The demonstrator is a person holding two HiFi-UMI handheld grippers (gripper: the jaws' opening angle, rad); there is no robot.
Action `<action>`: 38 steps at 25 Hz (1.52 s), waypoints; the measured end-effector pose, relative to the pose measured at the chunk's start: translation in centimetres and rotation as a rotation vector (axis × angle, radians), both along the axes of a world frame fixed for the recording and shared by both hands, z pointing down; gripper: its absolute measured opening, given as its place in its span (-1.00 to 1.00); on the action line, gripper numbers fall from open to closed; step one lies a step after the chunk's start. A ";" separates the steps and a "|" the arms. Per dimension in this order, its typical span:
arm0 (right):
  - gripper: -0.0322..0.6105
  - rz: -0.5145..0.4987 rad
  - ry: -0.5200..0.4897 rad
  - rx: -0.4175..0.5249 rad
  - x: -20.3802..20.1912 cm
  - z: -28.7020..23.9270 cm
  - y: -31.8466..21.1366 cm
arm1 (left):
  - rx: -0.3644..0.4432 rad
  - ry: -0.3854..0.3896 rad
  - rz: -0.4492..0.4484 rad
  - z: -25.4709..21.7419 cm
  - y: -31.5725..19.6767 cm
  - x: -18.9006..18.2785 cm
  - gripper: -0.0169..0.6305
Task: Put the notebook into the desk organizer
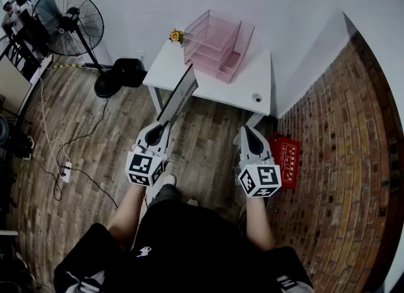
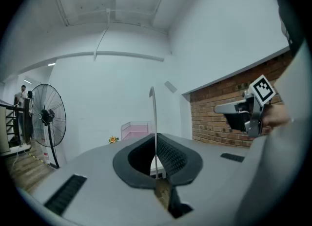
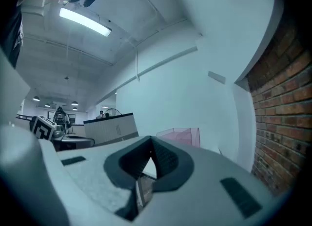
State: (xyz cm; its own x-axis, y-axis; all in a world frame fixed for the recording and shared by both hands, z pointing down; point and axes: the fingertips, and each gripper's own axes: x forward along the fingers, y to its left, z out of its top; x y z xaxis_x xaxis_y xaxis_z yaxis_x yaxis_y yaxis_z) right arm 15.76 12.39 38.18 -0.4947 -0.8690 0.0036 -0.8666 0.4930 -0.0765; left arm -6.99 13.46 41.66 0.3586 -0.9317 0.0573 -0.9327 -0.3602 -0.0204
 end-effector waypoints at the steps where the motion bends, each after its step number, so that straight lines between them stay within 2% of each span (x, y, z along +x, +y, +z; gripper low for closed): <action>1: -0.89 -0.001 -0.003 0.000 0.1 0.0 0.1 | -0.002 -0.005 -0.001 0.2 0.0 0.2 -0.91; 13: -0.89 -0.020 0.005 -0.008 0.1 0.6 0.2 | 0.015 -0.051 -0.008 0.1 -0.6 1.9 -0.91; 26: -0.89 -0.042 0.008 -0.018 -0.1 1.2 -0.1 | 0.013 -0.051 -0.008 -0.1 -0.8 2.5 -0.91; 38: -0.89 -0.038 0.001 -0.043 -0.8 1.8 -3.9 | -0.010 -0.059 0.005 0.5 -4.8 2.2 -0.91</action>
